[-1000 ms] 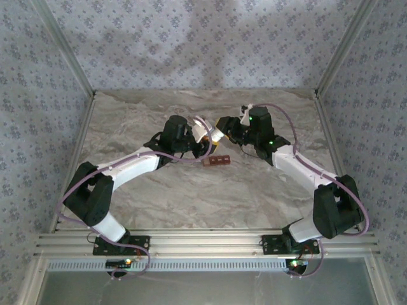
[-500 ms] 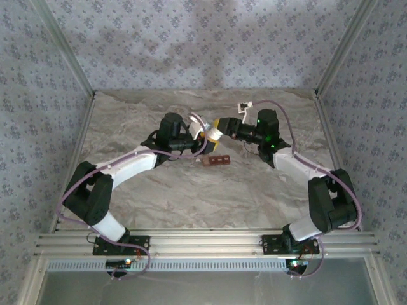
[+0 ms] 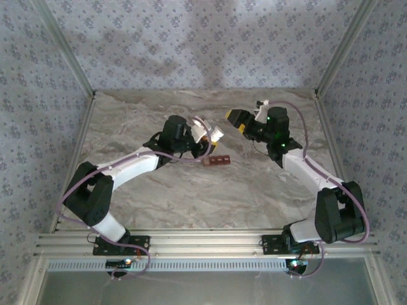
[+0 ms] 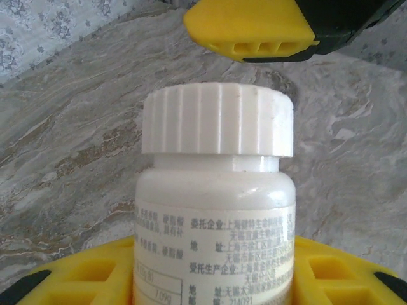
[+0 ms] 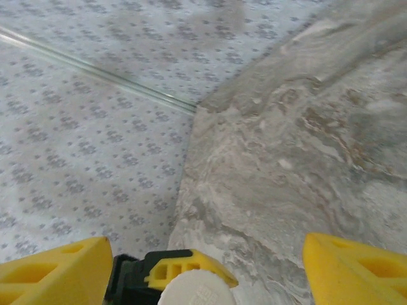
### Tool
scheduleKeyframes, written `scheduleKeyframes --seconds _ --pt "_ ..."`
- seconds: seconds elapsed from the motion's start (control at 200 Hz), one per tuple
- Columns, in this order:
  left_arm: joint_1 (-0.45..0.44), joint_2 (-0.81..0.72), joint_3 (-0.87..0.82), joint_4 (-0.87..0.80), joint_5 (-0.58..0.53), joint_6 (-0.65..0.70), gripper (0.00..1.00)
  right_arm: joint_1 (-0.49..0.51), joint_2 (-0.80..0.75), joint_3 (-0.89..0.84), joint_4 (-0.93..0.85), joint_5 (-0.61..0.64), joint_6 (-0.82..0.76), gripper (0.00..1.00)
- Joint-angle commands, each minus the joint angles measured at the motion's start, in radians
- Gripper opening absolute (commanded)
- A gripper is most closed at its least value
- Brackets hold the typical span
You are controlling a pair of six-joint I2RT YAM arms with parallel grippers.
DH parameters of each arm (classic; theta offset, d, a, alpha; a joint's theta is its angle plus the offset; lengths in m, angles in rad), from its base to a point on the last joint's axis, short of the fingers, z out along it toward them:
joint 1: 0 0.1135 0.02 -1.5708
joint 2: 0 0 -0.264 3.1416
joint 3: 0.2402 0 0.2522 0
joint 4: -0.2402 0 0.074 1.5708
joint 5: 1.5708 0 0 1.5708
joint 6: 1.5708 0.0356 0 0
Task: Sort the pills into containers
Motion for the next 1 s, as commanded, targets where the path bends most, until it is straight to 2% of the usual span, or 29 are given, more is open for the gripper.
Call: scheduleKeyframes --seconds 0.0,0.29,0.465,0.605,0.81,0.88,0.994 --pt "-0.017 -0.012 0.014 -0.006 -0.063 0.065 0.0 0.022 -0.004 0.065 -0.188 0.078 0.022 0.81" --pt "-0.033 -0.003 0.024 -0.007 -0.076 0.073 0.0 0.096 0.061 0.118 -0.229 0.099 0.029 0.79" --pt "-0.033 -0.004 0.025 -0.009 -0.077 0.074 0.0 0.126 0.079 0.12 -0.227 0.103 0.026 0.75" --pt "-0.034 -0.001 0.029 -0.008 -0.075 0.072 0.0 0.134 0.085 0.118 -0.22 0.096 0.025 0.66" --pt "-0.033 0.002 0.034 -0.004 -0.076 0.062 0.0 0.139 0.087 0.114 -0.219 0.08 0.014 0.42" --pt "-0.033 -0.001 0.035 0.001 -0.075 0.053 0.0 0.14 0.086 0.107 -0.227 0.071 -0.001 0.38" --pt "-0.021 -0.013 0.026 0.031 -0.041 0.0 0.0 0.134 0.078 0.077 -0.194 0.059 -0.044 0.36"
